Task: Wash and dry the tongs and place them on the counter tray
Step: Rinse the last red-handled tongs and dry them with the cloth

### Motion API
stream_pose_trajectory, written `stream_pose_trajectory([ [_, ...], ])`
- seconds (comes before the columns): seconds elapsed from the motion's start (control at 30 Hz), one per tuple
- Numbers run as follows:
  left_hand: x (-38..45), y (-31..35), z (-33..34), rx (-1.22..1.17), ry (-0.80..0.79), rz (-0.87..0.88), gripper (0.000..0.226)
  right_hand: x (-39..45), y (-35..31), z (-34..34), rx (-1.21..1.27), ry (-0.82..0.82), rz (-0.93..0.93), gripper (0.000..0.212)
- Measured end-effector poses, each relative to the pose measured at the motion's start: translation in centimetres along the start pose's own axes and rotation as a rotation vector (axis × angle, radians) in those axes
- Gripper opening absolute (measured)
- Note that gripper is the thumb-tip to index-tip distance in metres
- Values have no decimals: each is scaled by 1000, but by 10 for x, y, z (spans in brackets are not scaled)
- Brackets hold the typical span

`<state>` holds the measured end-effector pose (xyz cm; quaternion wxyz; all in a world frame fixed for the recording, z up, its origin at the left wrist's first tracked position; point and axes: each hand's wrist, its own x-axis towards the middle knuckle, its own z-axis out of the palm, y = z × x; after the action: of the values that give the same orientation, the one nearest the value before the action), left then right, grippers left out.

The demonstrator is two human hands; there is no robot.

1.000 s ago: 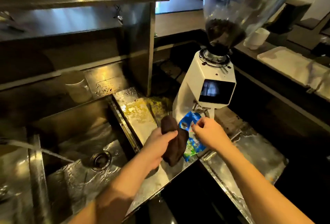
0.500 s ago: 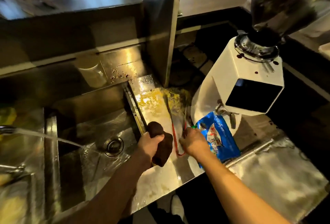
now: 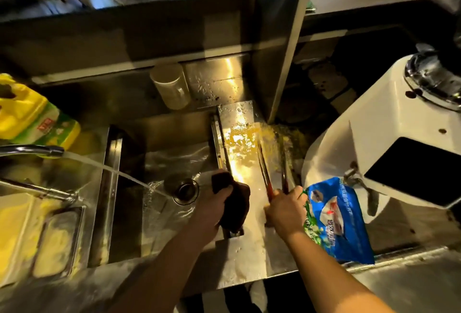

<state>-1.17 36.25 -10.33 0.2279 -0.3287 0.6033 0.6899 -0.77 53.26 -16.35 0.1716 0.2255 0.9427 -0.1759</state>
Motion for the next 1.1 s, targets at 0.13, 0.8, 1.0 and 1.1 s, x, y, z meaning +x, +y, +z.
stream_pose_trajectory([
  [0.13, -2, 9, -29, -156, -9, 34, 34, -12, -13, -14, 112, -38, -23, 40],
  [0.8, 11, 51, -253, -636, 70, 77, 38, -137, -213, -9, 849, -687, -195, 22],
  [1.0, 37, 61, -276, -591, 166, 91, 21, -160, -251, -2, 764, -750, -260, 19],
  [1.1, 48, 67, -276, -471, 211, 132, 20, -165, -257, 0, 694, -756, -317, 13],
])
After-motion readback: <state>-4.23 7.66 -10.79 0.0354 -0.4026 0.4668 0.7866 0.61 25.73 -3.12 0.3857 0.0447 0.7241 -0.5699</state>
